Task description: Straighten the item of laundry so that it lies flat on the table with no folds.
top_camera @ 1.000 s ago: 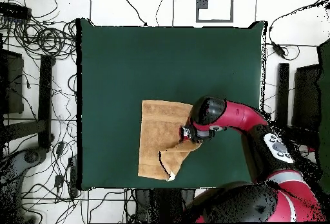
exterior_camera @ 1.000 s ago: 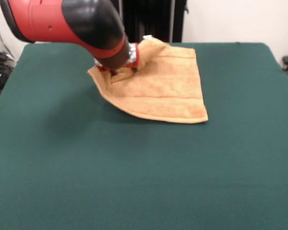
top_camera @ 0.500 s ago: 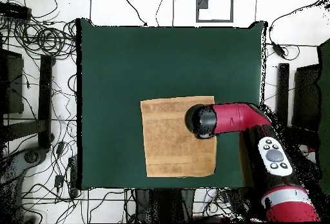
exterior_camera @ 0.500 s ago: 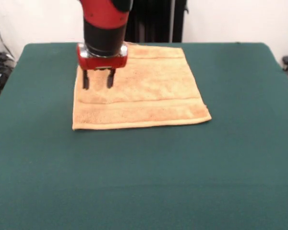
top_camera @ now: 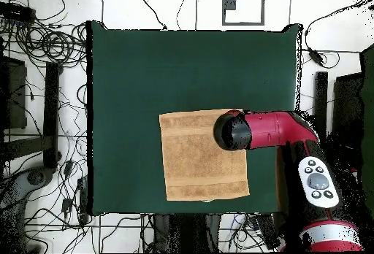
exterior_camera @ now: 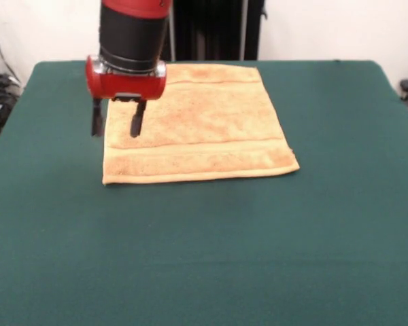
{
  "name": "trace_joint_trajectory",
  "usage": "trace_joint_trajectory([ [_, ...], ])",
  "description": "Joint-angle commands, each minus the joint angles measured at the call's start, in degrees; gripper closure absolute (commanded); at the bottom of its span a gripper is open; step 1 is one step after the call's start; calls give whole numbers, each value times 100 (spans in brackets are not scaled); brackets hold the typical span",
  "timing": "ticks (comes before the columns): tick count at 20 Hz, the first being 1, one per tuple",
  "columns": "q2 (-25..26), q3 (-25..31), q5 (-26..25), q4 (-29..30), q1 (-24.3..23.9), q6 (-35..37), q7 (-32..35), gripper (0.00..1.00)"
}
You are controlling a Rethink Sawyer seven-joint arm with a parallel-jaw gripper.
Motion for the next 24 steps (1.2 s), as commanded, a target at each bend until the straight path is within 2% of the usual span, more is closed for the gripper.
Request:
trace_joint_trajectory([
  [1,626,378,94,-329,8,374,-139,0],
  [6,686,941,577,-287,-360,967,-749,0],
  [11,479,1103,697,-71,-496,603,-546,0],
  [15,122,1253,737,281,-665,31,-270,0],
  [24,-293,1358,982,506,-718,298,-96,0],
])
